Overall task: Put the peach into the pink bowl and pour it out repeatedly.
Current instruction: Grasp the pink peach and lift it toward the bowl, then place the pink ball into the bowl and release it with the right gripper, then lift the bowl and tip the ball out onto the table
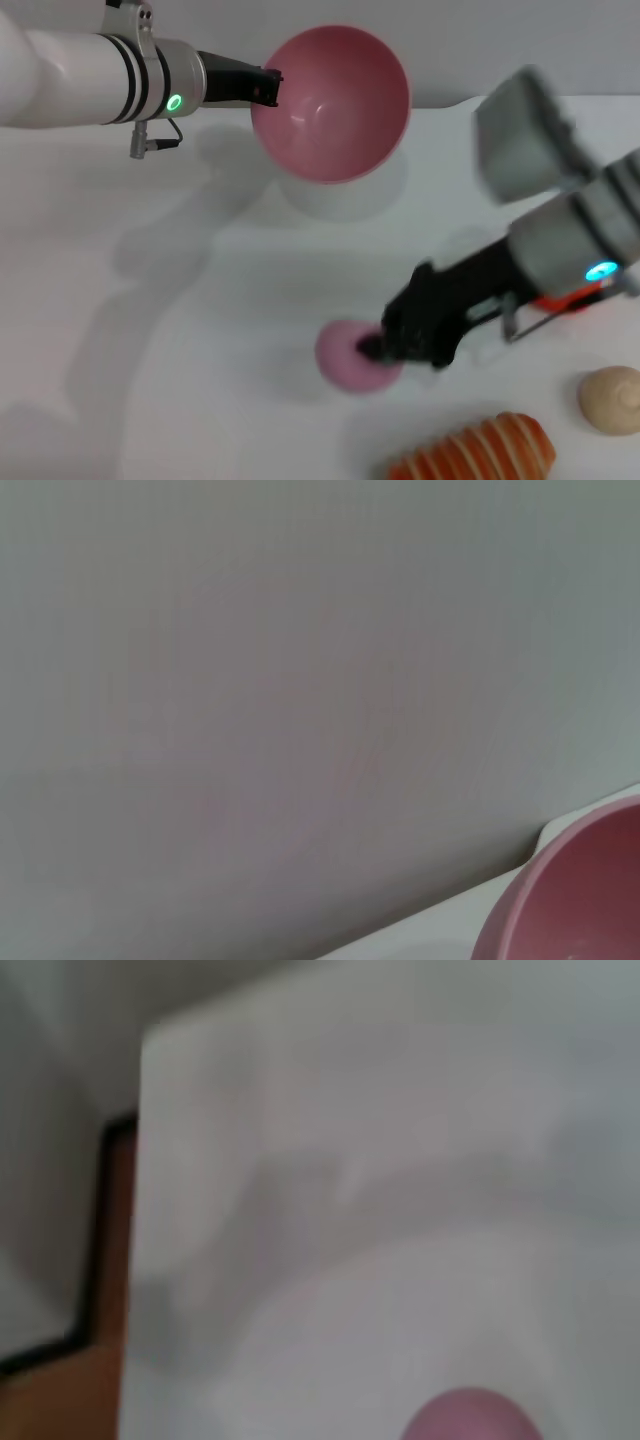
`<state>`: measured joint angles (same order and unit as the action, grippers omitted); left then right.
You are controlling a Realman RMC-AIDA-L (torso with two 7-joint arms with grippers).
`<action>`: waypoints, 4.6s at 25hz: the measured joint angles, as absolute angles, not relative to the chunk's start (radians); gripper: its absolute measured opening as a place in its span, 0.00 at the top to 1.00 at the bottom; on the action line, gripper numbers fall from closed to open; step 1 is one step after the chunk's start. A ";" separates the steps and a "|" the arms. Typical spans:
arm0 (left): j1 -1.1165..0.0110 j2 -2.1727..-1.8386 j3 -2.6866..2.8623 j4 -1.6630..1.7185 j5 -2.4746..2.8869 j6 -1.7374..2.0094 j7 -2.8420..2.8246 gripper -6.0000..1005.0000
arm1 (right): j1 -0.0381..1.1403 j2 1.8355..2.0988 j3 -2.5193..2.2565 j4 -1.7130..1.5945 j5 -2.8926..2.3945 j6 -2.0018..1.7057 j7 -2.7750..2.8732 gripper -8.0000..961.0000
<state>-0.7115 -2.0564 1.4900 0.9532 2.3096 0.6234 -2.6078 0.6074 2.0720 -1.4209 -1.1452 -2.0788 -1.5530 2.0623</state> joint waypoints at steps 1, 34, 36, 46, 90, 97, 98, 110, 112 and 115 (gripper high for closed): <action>-0.710 -2.056 1.490 0.953 2.310 0.624 -2.608 0.96 | 0.576 2.072 -1.390 -1.225 -2.065 -1.568 2.062 0.92; -0.749 -2.058 1.496 0.969 2.310 0.848 -2.620 0.96 | 0.540 2.072 -1.135 -1.155 -1.913 -1.254 1.747 0.87; -0.749 -2.058 1.496 0.967 2.310 0.848 -2.620 0.95 | 0.539 2.072 -1.137 -1.155 -1.909 -1.250 1.746 0.86; -0.749 -2.058 1.495 0.965 2.310 0.849 -2.620 0.95 | 0.527 2.072 -1.126 -1.163 -1.897 -1.249 1.744 0.54; -0.625 -2.065 1.661 1.026 2.275 0.595 -2.589 0.95 | 0.343 2.071 -0.751 -0.405 -0.560 -1.657 0.760 0.51; -0.553 -2.065 1.870 1.102 2.220 0.365 -2.504 0.95 | 0.330 2.069 -0.725 -0.390 -0.559 -1.652 0.758 0.51; -0.543 -2.064 1.900 1.109 2.220 0.332 -2.495 0.96 | 0.327 2.069 -0.718 -0.390 -0.559 -1.652 0.758 0.51; -0.424 -2.063 2.192 1.133 2.240 -0.169 -2.432 0.96 | 0.306 2.066 -0.678 -0.388 -0.561 -1.650 0.758 0.51; -0.404 -2.064 2.253 1.112 2.253 -0.311 -2.421 0.96 | 0.306 2.066 -0.678 -0.388 -0.561 -1.650 0.758 0.51; -0.387 -2.066 2.369 1.059 2.272 -0.555 -2.410 0.96 | 0.306 2.066 -0.677 -0.388 -0.561 -1.649 0.758 0.51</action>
<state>-0.3867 -2.0660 2.3695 1.0586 2.2716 -0.5552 -2.4103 0.3065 2.0662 -0.6766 -0.3879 -0.5615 -1.6495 0.7577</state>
